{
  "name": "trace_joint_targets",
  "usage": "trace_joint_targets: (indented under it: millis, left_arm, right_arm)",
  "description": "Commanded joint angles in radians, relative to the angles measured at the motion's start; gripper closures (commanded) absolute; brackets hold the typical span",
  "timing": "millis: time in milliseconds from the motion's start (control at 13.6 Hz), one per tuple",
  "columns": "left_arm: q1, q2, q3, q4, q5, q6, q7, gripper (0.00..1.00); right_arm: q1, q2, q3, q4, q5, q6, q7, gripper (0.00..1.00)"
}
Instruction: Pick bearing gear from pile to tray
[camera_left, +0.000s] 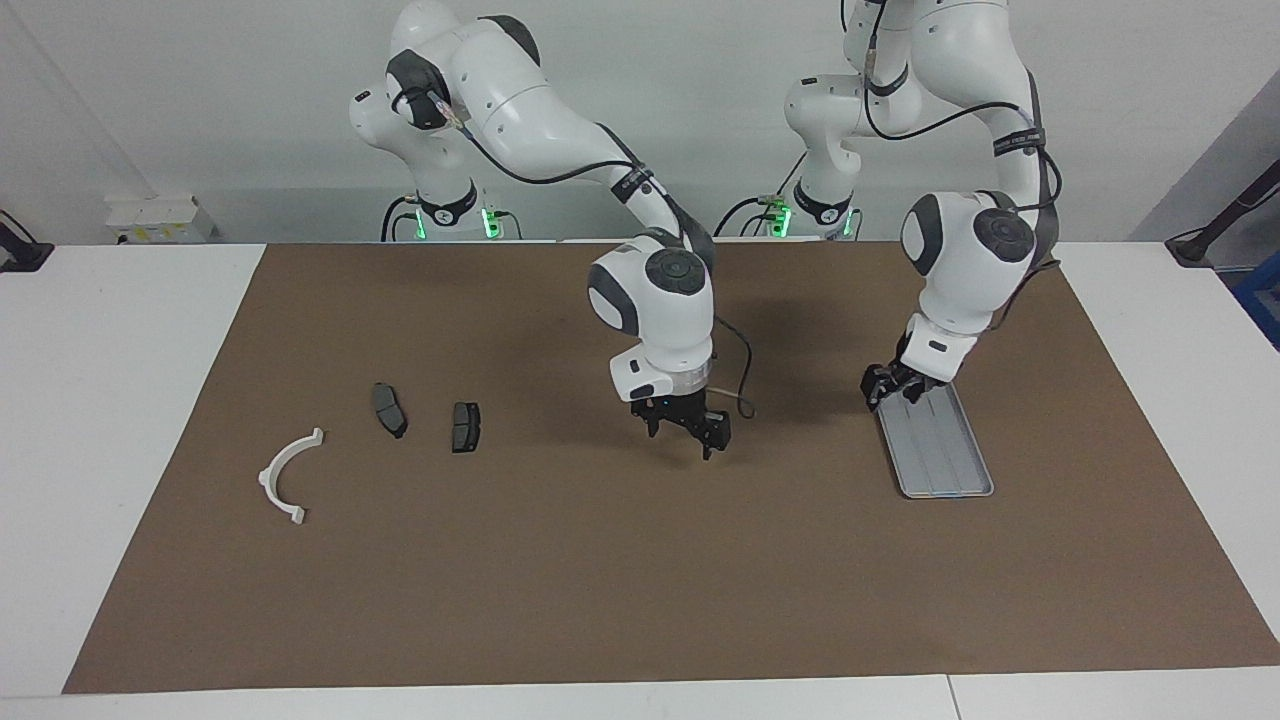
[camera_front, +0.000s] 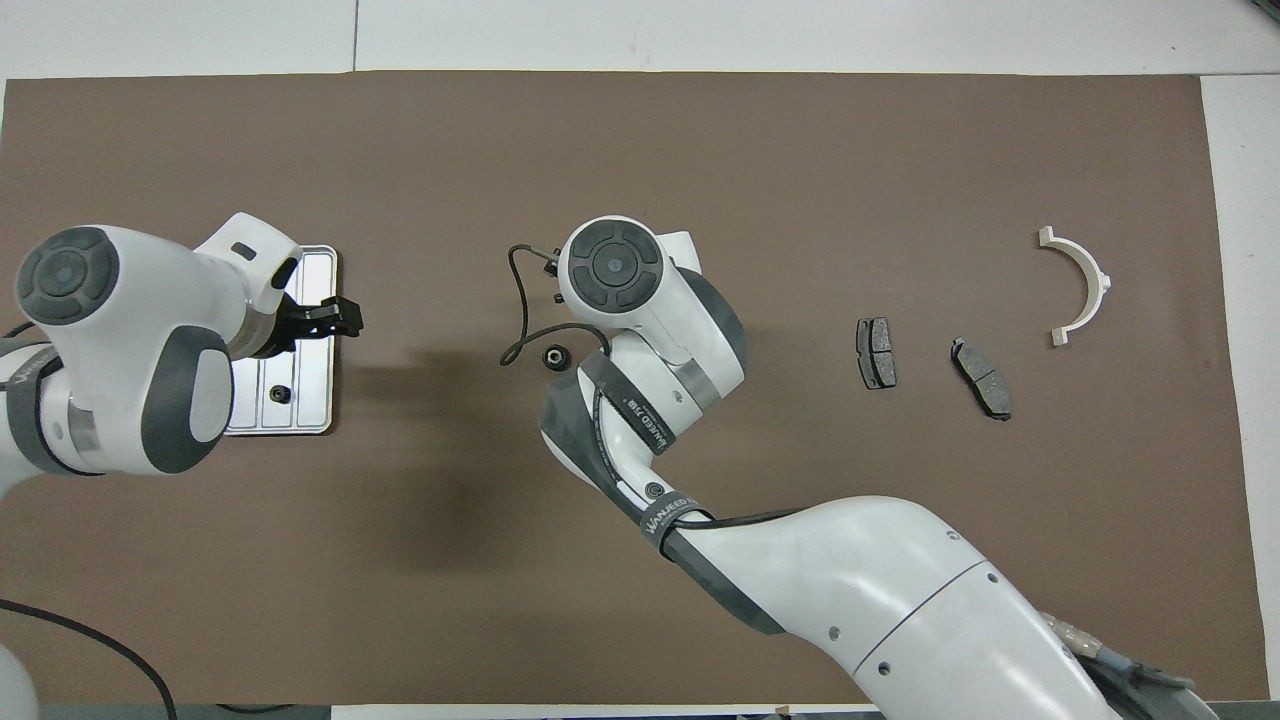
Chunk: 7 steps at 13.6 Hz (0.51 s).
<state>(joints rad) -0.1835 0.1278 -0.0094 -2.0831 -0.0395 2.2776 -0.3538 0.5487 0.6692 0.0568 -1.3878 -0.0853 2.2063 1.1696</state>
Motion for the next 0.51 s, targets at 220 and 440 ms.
trace_joint_targets:
  millis: [220,440]
  left_arm:
    - [-0.281,0.238,0.020,0.314,0.013,-0.116,-0.440,0.10]
    - [-0.355,0.294,0.019,0.325,0.044,-0.093,-0.546,0.11]
  right_arm:
    - [-0.203,-0.140,0.095,-0.011,0.022,-0.183,-0.283,0.00]
    - [-0.280,-0.186,0.098,-0.011,0.032,-0.272,-0.417,0.00]
